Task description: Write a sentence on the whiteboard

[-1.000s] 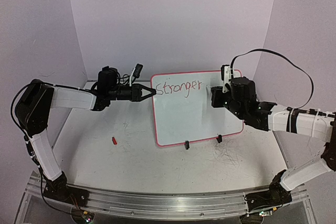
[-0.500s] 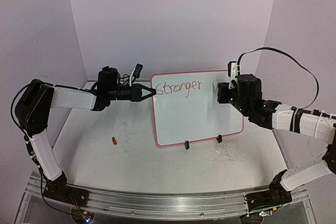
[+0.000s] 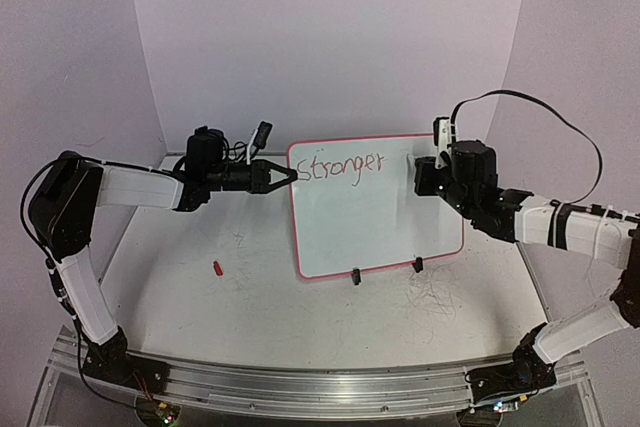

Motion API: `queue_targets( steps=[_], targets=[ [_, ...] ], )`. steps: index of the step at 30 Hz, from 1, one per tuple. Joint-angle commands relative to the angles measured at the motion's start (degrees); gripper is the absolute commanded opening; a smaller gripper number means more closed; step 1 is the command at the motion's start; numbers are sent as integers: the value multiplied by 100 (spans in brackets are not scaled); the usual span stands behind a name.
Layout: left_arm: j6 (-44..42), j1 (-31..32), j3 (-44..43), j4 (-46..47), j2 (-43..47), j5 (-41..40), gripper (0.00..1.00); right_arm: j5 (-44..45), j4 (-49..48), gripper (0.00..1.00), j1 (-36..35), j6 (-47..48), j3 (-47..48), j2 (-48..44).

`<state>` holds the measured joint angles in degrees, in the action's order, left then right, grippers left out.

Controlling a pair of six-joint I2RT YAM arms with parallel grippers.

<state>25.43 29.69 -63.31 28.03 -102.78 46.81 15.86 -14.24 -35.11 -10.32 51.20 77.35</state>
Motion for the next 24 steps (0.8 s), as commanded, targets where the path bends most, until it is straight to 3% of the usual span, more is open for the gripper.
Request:
queue_targets(
  steps=[1, 15, 24],
  targets=[
    [-122, 98, -26, -107, 78, 4, 0, -72, -363, 0, 21, 149, 363, 52],
    [-109, 98, -35, -105, 56, 9, 0, 56, -440, 0, 19, 205, 649, 454],
    [-109, 98, -34, -105, 47, 11, 0, 40, -398, 0, 22, 59, 329, 345]
  ],
)
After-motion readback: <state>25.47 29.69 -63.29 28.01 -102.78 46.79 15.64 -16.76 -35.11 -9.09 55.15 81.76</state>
